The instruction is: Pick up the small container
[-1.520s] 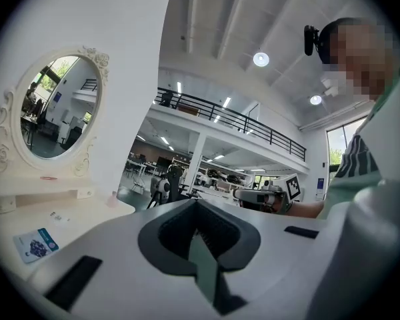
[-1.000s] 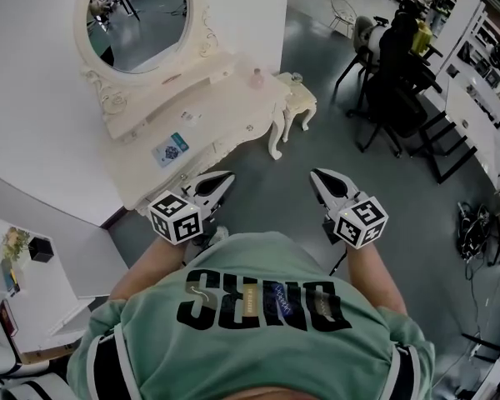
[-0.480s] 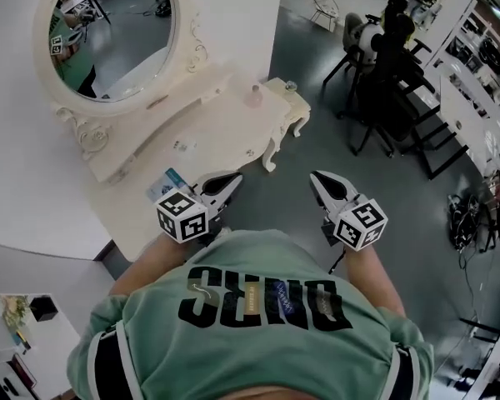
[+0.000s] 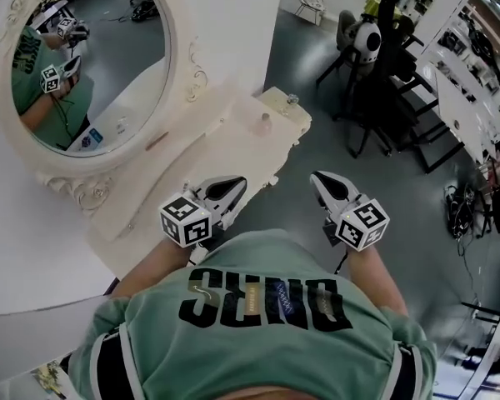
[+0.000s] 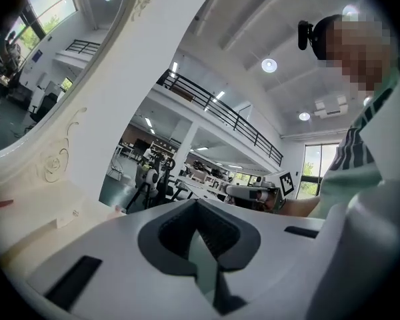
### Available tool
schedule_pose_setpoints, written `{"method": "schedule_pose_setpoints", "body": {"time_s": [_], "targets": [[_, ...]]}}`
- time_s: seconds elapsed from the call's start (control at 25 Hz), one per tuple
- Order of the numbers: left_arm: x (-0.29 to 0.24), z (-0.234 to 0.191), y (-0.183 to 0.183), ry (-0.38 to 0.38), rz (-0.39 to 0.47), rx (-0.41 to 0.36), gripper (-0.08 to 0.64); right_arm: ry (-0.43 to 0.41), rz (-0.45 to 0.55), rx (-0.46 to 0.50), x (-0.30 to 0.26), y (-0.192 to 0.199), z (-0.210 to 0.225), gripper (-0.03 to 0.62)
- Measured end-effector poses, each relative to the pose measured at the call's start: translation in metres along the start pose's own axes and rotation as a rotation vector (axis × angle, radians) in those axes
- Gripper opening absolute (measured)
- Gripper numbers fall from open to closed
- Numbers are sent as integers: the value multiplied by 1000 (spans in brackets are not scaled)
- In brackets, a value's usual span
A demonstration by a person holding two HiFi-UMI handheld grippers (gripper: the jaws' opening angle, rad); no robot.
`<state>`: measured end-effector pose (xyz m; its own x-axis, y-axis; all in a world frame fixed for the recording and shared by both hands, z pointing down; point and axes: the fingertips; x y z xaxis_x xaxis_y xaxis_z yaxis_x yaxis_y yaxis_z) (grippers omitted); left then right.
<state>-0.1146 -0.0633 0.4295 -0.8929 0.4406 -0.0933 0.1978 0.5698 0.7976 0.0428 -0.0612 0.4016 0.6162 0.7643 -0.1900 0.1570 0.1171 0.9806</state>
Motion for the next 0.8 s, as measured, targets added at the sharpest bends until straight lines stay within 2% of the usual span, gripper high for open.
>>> {"method": "schedule_pose_setpoints", "body": {"time_s": [0.2, 0.32, 0.52, 0.68, 0.8], "targets": [[-17, -48, -13, 16, -3, 54, -2, -2, -60, -1, -46, 8, 24, 9], [-20, -53, -14, -9, 1, 75, -1, -28, -76, 0, -53, 6, 32, 9], [-28, -39, -12, -105, 11, 73, 0, -107, -37, -14, -46, -3, 49, 9], [-71, -40, -25, -199, 39, 49, 0, -191, 6, -22, -53, -3, 103, 9], [-104, -55, -34, -299, 78, 29, 0, -274, 28, -5, -69, 4, 141, 9]]}}
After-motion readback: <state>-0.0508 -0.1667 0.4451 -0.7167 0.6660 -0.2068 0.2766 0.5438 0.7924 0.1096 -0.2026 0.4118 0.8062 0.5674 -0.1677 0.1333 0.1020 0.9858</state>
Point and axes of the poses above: the fingertips, and each gripper's own axes: x backward along the fingers, z to its right, y out of its underside, and after that the axes turned 12 degrees about x, right-handed
